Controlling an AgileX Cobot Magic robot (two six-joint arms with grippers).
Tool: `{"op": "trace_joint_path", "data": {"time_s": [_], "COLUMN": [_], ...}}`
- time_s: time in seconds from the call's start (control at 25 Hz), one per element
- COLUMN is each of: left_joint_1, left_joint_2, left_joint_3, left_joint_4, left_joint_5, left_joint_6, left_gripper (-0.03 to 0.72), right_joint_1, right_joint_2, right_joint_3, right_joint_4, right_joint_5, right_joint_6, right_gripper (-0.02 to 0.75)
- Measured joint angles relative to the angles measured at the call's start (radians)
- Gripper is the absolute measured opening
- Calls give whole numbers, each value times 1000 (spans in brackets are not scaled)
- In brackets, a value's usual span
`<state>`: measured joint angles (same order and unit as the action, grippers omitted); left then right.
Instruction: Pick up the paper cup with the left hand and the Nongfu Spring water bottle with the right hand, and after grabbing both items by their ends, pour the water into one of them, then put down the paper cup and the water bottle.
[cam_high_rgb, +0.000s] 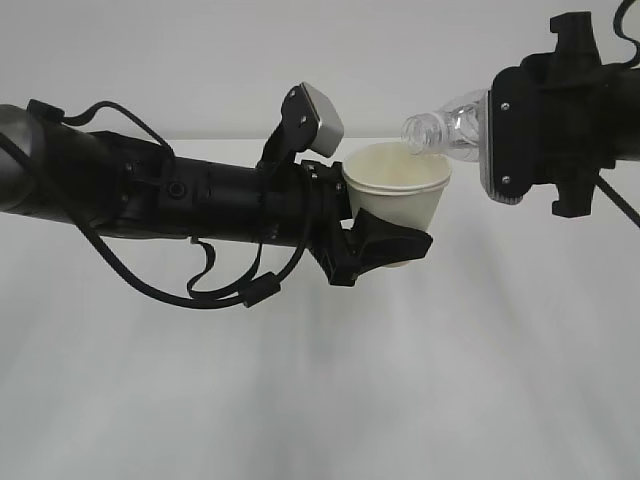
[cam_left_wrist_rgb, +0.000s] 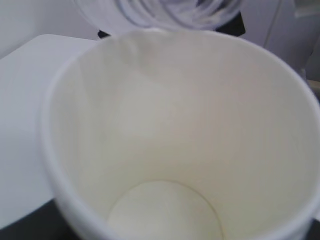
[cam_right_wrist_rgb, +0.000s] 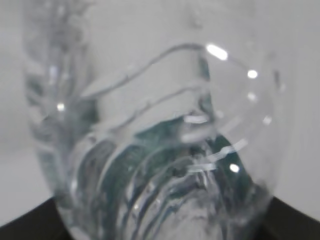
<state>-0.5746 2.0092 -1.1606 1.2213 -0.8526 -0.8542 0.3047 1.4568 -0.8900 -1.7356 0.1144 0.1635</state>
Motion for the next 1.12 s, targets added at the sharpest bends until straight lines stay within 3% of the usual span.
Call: {"op": "trace_joint_path", "data": {"time_s": [1.12], "left_joint_1": [0], "left_joint_2": [0], "left_joint_3": [0], "left_joint_4": [45], "left_joint_5": [-22], "left_joint_6": [-18], "left_gripper": [452], "right_joint_1": [0], "right_joint_2": [0], "right_joint_3": [-2], "right_joint_4": [-75], "right_joint_5": [18], "right_joint_6": [0], "right_gripper": [396]}}
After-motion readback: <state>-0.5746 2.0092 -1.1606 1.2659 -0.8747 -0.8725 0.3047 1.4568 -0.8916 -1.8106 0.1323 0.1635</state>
